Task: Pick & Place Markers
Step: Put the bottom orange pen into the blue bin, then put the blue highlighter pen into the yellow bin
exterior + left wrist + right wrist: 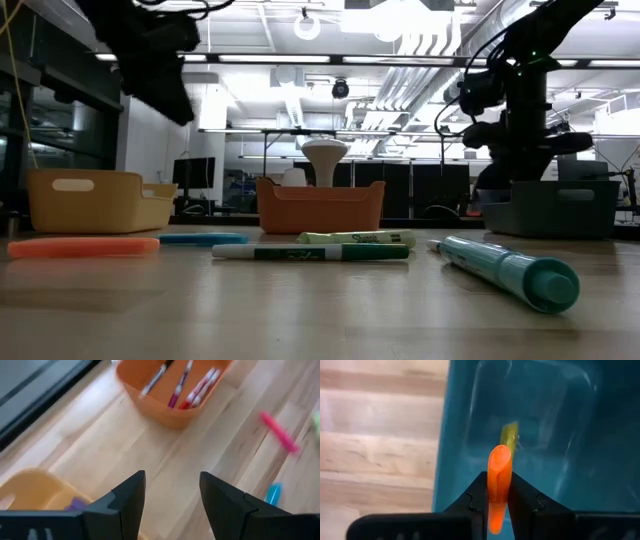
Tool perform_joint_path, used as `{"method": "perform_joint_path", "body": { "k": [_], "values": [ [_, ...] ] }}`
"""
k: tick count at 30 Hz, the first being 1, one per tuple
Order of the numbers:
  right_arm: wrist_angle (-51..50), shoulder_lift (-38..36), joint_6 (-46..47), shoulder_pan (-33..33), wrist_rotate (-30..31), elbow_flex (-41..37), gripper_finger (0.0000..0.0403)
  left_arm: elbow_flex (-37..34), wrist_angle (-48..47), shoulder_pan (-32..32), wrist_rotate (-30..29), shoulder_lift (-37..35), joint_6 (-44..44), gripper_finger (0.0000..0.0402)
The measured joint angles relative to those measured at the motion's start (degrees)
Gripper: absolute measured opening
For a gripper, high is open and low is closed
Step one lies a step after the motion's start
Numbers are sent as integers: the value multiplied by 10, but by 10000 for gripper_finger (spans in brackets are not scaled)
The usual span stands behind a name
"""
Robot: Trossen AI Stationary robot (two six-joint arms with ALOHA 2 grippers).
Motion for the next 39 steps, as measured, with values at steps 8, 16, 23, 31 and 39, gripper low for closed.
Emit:
{"method": "perform_joint_path", "body": {
  "k": [8,16,23,31,39],
  "values": [
    [-27,0,33,0,-11,0,63,-2,9,0,22,0,16,186],
    [-29,0,37,0,-23,0,105,-2,9,0,32,0,30,186],
    [-27,-7,0,0,-43,0,108,-2,9,0,59,0,30,186],
    [-19,-82,-66,0,-41,0,109,-2,-23,0,75,0,-3,186],
    [33,-186,-219,27,-145,0,109,-2,-25,0,98,0,-39,186]
  ]
}}
